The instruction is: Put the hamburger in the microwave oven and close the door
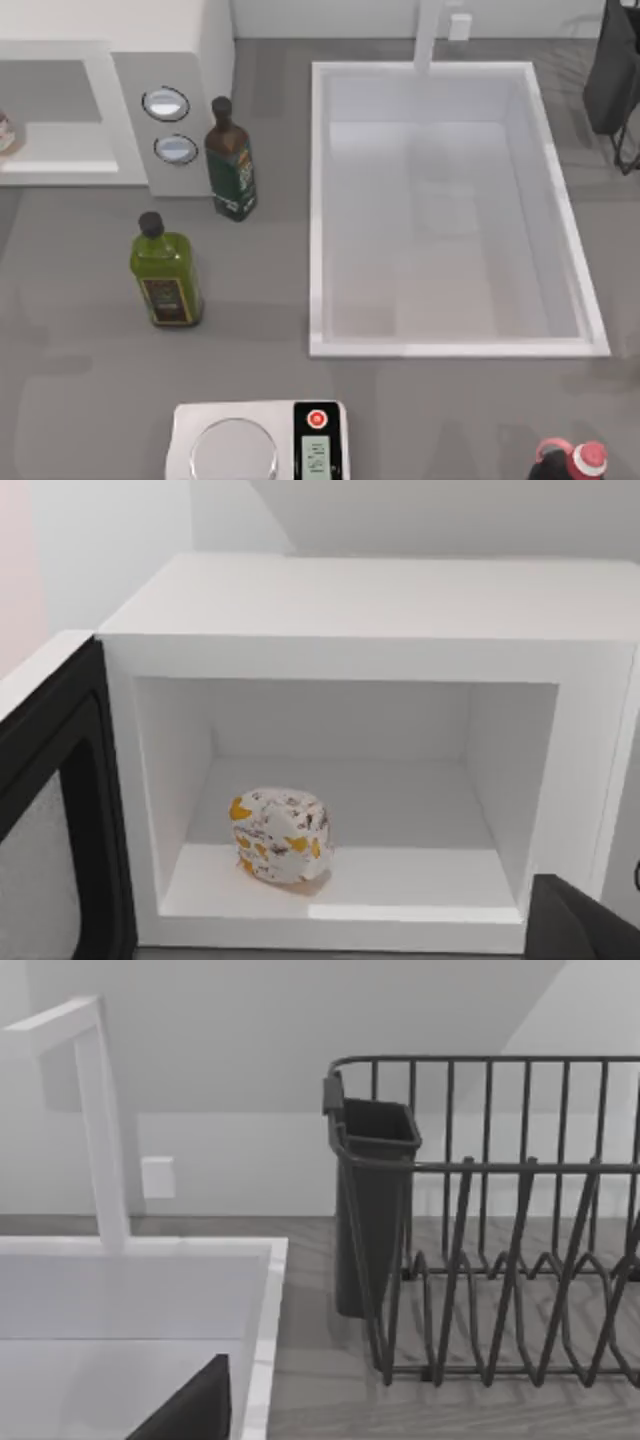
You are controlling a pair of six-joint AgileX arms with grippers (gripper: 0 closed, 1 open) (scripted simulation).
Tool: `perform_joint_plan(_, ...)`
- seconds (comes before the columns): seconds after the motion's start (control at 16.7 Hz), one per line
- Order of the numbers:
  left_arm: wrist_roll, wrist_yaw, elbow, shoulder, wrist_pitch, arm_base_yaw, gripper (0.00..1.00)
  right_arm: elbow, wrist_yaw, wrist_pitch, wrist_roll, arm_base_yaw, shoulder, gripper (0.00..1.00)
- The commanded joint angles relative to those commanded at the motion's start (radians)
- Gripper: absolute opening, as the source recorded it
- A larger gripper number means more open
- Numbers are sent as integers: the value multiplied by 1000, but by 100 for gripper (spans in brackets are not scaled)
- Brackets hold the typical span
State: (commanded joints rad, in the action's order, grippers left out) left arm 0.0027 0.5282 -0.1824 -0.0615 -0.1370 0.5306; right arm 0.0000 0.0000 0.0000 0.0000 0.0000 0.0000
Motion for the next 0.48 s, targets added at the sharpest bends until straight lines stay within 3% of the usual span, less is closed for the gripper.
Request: perform_joint_plan(0.48,-1,-34,-19,51,-66,-36,0,0,0,0,0,0,0,100)
